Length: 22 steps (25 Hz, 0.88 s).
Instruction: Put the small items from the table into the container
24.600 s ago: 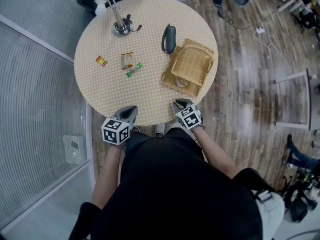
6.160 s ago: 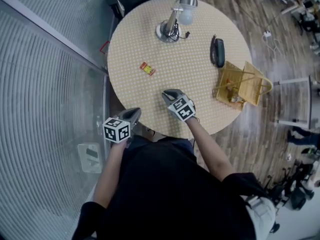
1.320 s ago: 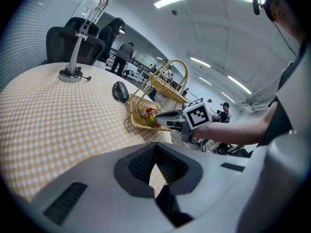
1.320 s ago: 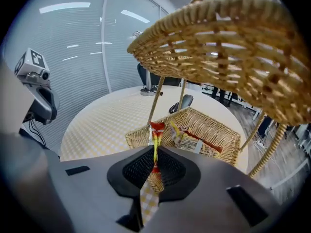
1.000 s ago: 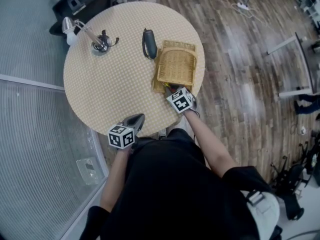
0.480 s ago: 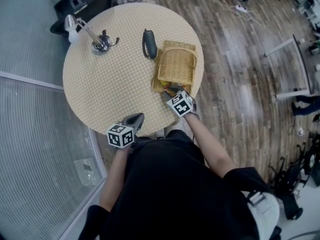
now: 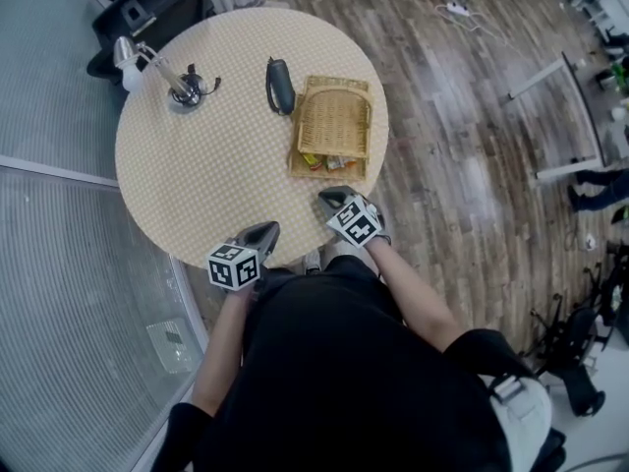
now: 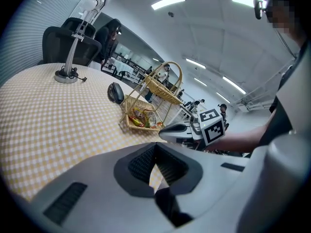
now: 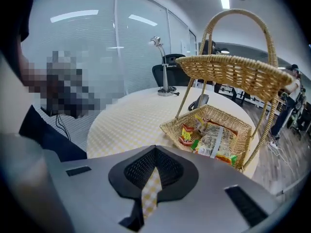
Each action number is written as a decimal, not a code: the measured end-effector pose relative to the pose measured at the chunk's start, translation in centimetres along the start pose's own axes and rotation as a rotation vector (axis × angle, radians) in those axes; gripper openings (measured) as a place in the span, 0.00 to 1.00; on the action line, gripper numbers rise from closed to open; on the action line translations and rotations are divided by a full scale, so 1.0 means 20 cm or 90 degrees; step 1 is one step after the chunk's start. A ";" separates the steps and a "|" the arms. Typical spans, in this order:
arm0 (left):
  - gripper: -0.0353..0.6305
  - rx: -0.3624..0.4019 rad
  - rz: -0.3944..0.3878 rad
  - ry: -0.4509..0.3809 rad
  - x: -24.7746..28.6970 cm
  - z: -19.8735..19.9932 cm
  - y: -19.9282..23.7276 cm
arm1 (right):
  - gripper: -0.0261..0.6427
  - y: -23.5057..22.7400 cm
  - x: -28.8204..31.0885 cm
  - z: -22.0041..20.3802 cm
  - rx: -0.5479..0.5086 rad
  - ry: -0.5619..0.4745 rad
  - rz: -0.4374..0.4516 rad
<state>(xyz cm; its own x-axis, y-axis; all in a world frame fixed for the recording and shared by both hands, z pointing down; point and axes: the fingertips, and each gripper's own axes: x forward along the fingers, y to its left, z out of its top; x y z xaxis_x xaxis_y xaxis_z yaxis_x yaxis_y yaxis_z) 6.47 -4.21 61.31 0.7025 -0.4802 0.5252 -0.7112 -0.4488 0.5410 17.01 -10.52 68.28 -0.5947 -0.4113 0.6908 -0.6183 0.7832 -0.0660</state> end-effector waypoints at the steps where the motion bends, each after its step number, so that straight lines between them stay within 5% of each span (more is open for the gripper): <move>1: 0.06 0.003 -0.002 0.001 0.00 0.00 -0.01 | 0.08 0.00 -0.01 -0.01 0.003 0.000 0.000; 22: 0.06 0.009 0.001 0.017 -0.03 -0.05 -0.04 | 0.08 0.09 -0.08 -0.15 0.009 0.020 0.032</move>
<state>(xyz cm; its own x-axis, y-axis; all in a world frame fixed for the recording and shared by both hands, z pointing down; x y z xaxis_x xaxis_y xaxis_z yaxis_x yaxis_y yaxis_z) 6.65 -2.76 61.14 0.7016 -0.4609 0.5435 -0.7126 -0.4587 0.5308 18.43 -7.08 69.16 -0.6088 -0.3568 0.7086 -0.5955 0.7957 -0.1110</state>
